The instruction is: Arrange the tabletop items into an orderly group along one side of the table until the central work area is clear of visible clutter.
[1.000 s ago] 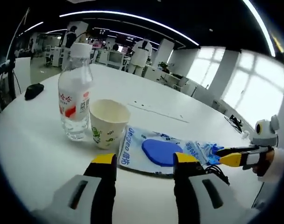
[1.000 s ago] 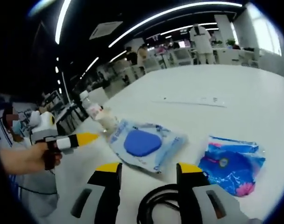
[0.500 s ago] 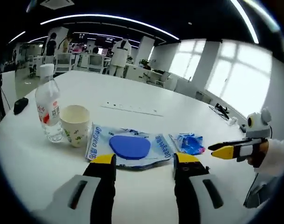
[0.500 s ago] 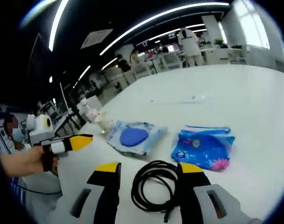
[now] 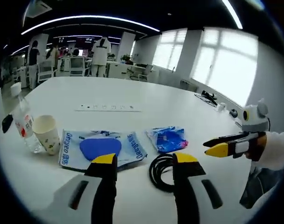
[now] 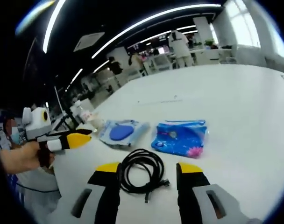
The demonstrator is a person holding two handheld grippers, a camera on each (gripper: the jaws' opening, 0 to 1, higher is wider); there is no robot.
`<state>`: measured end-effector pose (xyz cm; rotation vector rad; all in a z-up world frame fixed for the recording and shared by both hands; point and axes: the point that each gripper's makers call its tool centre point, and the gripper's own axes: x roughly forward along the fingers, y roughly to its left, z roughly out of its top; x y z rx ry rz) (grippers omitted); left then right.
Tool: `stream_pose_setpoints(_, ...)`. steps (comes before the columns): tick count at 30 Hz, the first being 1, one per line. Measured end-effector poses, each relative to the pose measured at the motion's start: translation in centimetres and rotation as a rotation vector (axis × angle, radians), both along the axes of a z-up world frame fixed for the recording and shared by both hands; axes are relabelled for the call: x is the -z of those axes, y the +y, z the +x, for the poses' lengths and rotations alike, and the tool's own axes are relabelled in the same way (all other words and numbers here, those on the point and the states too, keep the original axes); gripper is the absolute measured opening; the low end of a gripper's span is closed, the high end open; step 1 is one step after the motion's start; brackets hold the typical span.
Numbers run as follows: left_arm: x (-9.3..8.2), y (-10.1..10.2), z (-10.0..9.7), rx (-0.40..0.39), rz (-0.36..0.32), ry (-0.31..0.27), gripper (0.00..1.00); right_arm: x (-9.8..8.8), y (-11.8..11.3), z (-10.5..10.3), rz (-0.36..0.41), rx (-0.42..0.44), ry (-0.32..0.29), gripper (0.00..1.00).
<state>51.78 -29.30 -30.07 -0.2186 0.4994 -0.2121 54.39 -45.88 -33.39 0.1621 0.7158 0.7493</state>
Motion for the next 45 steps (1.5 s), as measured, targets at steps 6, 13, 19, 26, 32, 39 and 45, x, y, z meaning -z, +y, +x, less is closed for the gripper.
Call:
stream_pose_setpoints(6, 0.5, -1.1, 1.3, 0.016, -0.02, 0.02, 0.42, 0.4, -2.0, 1.5, -0.003, 0.053, 0.014, 0.46)
stream_pose_setpoints(13, 1.8, -2.9, 3.4, 0.047, 0.006, 0.05, 0.38, 1.7, -4.0, 4.8, -0.022, 0.114, 0.029, 0.45)
stream_pose_setpoints(19, 3.8, -5.1, 5.6, 0.066, -0.009, 0.119, 0.33, 3.2, -4.7, 7.4, -0.047, 0.138, 0.039, 0.45)
stream_pose_setpoints(26, 6.2, -6.8, 8.2, 0.057, -0.031, 0.2, 0.31, 5.3, -4.2, 9.5, -0.05, 0.144, 0.065, 0.42)
stream_pose_setpoints(32, 6.9, -8.8, 10.3, 0.145, 0.125, 0.209, 0.27, 6.7, -3.7, 9.7, -0.046, 0.136, 0.094, 0.39)
stream_pose_setpoints(39, 9.0, -7.4, 10.2, 0.092, 0.135, 0.281, 0.06, 6.9, -3.0, 9.7, -0.021, 0.108, 0.099, 0.21)
stream_pose_setpoints(45, 9.1, -7.3, 10.0, 0.068, 0.124, 0.29, 0.0, 6.2, -2.4, 9.8, 0.004, 0.09, 0.088, 0.03)
